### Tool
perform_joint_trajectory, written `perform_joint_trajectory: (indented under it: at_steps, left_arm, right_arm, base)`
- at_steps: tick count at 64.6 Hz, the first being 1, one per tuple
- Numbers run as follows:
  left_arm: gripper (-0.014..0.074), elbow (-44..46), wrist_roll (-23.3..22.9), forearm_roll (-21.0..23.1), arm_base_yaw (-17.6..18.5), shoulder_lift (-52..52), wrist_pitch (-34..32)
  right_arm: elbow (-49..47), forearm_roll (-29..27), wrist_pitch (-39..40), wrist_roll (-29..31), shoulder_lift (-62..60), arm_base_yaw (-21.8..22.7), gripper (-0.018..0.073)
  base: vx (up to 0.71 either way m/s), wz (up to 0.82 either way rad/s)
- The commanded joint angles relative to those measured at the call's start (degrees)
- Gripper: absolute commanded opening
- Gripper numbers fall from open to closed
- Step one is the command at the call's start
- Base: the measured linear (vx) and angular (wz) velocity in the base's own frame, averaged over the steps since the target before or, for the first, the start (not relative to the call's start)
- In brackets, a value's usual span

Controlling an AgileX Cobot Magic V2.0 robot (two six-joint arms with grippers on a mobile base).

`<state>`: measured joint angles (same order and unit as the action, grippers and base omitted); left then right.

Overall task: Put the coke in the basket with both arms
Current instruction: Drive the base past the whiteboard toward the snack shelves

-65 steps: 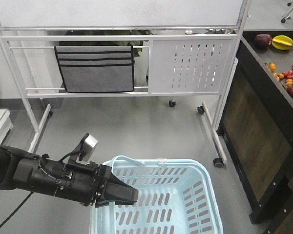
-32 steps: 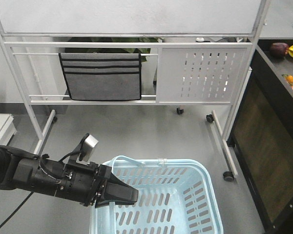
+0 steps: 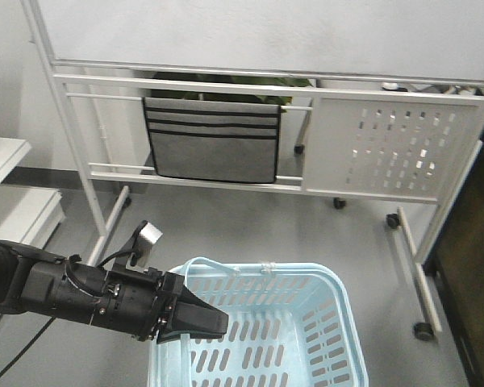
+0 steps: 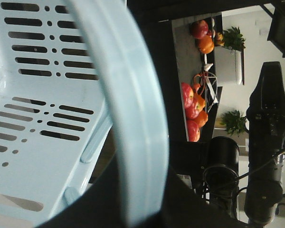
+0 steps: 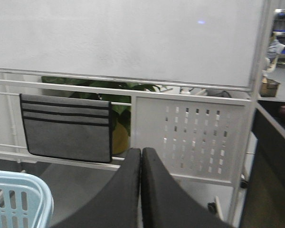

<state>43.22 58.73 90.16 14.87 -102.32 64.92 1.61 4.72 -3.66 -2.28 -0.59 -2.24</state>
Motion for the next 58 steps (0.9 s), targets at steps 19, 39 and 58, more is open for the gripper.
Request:
perform_joint_trajectory:
  at_steps: [19,39,58]
  left_arm:
    - [-0.0006,1.1,0.6,3.9,0.2,2.8,5.1]
    - [-0.0006,1.1,0.6,3.9,0.2,2.8,5.1]
    - [-0.0006,1.1,0.6,3.9,0.2,2.8,5.1]
  right_arm:
    - [0.6,0.4,4.1,0.2,-1.1,0.4,-0.0009]
    - [0.6,0.4,4.1,0.2,-1.1,0.4,-0.0009]
    - [0.6,0.4,4.1,0.2,-1.1,0.4,-0.0009]
  base:
    - [0.19,0.31]
    - [0.17,0.43]
    - [0.15,0.59]
